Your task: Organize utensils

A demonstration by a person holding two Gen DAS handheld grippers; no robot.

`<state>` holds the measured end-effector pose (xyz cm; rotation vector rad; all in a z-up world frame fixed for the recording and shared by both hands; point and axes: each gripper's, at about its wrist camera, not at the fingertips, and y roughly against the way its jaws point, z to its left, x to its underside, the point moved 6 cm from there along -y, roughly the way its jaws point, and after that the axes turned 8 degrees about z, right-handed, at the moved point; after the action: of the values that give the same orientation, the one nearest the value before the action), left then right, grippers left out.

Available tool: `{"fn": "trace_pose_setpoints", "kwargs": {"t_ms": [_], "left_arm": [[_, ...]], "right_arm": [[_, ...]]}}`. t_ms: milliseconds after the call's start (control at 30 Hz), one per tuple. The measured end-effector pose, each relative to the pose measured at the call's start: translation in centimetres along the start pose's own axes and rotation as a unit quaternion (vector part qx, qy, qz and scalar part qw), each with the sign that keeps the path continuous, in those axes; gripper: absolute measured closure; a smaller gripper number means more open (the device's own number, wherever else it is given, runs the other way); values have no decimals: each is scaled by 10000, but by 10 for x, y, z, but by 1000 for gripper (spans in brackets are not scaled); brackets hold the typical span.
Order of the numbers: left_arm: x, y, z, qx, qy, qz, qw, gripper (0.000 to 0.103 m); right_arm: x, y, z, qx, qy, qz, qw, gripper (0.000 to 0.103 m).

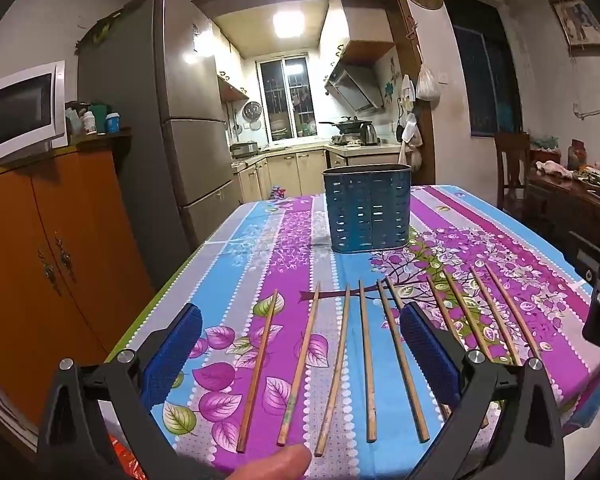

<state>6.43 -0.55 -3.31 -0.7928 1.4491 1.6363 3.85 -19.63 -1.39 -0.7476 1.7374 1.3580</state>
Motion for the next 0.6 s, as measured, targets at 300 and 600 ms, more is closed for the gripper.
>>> {"fn": "trace_pose_setpoints", "kwargs": {"t_ms": [300,600], "left_arm": [[3,-1,1,30,8,27,10000,4],[5,-5,2,49,38,115,9999,4]], "right_arm": [[0,-2,6,38,55,9,10000,5],[5,-7,14,51,255,126,9996,5]]}}
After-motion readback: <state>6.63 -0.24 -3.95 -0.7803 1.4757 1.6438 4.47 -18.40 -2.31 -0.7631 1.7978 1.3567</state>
